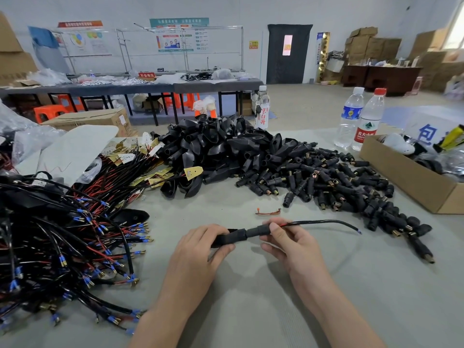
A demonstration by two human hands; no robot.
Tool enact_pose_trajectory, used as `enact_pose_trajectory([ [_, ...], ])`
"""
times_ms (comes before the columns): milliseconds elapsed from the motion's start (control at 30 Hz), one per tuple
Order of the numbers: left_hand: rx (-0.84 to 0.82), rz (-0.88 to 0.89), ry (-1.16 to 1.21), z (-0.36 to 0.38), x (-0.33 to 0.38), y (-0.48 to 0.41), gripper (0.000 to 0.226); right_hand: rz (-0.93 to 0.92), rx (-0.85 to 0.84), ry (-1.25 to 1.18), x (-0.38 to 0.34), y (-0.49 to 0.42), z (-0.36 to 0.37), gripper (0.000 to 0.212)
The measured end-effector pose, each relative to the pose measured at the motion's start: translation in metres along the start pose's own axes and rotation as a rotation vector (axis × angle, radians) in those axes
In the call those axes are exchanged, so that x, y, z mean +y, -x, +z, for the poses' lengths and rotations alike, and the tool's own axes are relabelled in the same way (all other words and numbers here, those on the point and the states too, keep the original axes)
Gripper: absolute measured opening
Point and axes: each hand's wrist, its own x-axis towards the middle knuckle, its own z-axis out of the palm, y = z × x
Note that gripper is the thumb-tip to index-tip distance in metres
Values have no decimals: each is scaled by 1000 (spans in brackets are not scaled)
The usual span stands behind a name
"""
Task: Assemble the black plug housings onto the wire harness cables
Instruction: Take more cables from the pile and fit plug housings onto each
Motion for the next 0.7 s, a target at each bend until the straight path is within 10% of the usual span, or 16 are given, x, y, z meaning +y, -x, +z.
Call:
enact_pose_trajectory([
  [700, 0, -24, 83, 1, 0, 0, 18, 21, -80, -175, 0, -2, -1, 21],
])
